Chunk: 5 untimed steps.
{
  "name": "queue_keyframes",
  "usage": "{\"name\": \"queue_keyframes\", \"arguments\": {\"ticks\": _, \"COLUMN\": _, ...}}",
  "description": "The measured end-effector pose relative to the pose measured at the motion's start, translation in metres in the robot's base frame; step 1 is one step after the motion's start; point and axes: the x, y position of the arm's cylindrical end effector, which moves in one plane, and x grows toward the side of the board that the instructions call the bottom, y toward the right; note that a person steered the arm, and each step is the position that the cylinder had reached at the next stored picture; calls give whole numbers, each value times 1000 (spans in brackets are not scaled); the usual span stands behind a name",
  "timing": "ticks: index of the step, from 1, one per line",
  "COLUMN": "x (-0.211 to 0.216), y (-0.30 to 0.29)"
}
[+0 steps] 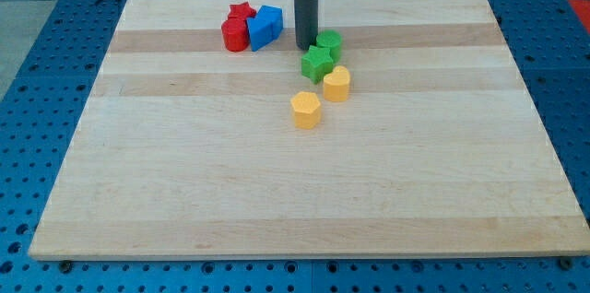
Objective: Move the green circle towards the yellow hexagon
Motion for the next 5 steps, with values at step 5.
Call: {"name": "queue_keyframes", "arguments": {"ticks": 5, "x": 51, "y": 67}}
